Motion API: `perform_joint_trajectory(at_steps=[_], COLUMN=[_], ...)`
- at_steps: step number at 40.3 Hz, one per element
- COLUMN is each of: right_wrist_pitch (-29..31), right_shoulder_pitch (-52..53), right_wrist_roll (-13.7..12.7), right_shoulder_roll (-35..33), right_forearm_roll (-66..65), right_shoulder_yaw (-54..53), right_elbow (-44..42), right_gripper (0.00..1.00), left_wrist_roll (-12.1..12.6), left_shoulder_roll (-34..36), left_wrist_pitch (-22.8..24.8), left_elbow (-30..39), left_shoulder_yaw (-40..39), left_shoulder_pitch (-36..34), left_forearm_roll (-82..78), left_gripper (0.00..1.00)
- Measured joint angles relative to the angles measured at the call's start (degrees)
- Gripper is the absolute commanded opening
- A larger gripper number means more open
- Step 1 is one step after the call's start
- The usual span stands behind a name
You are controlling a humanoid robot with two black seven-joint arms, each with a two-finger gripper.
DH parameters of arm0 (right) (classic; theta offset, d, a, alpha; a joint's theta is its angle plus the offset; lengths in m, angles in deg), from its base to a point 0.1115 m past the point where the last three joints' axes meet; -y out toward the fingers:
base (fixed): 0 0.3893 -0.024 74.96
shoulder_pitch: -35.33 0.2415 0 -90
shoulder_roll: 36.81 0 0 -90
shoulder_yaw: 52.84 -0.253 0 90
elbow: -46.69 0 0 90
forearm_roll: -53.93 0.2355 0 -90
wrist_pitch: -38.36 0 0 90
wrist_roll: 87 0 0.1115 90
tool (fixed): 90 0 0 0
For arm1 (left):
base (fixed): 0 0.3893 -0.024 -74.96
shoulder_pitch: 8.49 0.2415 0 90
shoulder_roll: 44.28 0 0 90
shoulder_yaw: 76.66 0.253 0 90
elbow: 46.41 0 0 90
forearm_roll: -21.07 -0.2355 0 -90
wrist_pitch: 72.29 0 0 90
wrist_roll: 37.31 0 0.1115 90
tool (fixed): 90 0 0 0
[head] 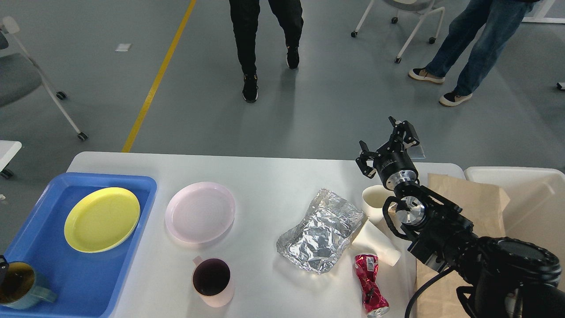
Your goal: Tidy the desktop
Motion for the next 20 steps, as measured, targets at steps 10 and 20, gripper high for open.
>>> perform_joint_trajectory(at_steps=[10,20], right_wrist_pitch=[0.00,0.00], right_shoulder_pitch=[0.00,0.00], right_wrist_roll=[0.00,0.00], right_shoulder_roll=[0.00,0.00], right_forearm_roll=[0.00,0.00], right_shoulder_yaw=[0.00,0.00], right_elbow=[-0.03,0.01], right_gripper=[1.00,1.00], left_wrist_roll=[0.00,0.00], left_shoulder_roll=[0.15,0.75], left_wrist_pitch=[0.44,0.83], left_elbow=[-0.09,-0.09], left_shoulder_yaw=[-0.38,-0.47], left_shoulder_pitch=[0.37,-0.14], left_forearm_roll=[0.00,0.08], left_gripper=[0.19,0.27])
